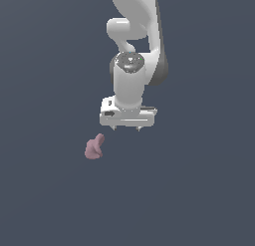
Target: Pick up the object and move it to a goal position.
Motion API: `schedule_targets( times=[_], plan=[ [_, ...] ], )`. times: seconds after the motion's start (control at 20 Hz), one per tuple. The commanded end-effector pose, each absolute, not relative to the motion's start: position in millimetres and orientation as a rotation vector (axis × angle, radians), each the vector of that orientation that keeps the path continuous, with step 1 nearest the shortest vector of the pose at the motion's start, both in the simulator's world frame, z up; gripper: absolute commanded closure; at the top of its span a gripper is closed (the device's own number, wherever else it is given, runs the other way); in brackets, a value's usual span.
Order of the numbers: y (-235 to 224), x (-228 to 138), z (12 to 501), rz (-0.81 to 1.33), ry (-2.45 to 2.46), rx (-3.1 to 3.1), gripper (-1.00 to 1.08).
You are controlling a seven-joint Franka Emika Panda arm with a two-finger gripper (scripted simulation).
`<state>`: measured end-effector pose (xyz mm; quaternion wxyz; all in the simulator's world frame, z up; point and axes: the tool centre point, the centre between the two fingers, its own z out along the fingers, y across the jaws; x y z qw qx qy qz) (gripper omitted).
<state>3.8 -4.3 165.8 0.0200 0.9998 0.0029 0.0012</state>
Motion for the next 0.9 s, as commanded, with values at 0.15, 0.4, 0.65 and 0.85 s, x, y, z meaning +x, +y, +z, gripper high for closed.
schedule_targets(
  times=[0.15,0.4,0.65,0.85],
  plan=[
    [-19.7,2.4,171.6,0.001,0.009,3.089,-0.92],
    [-20.7,2.7,171.0,0.001,0.009,3.090,-0.92],
    [-35.1,6.7,164.7,-0.001,0.008,3.096,-0.92],
    [-58.2,12.2,154.1,-0.004,0.007,3.106,-0.92]
  ],
)
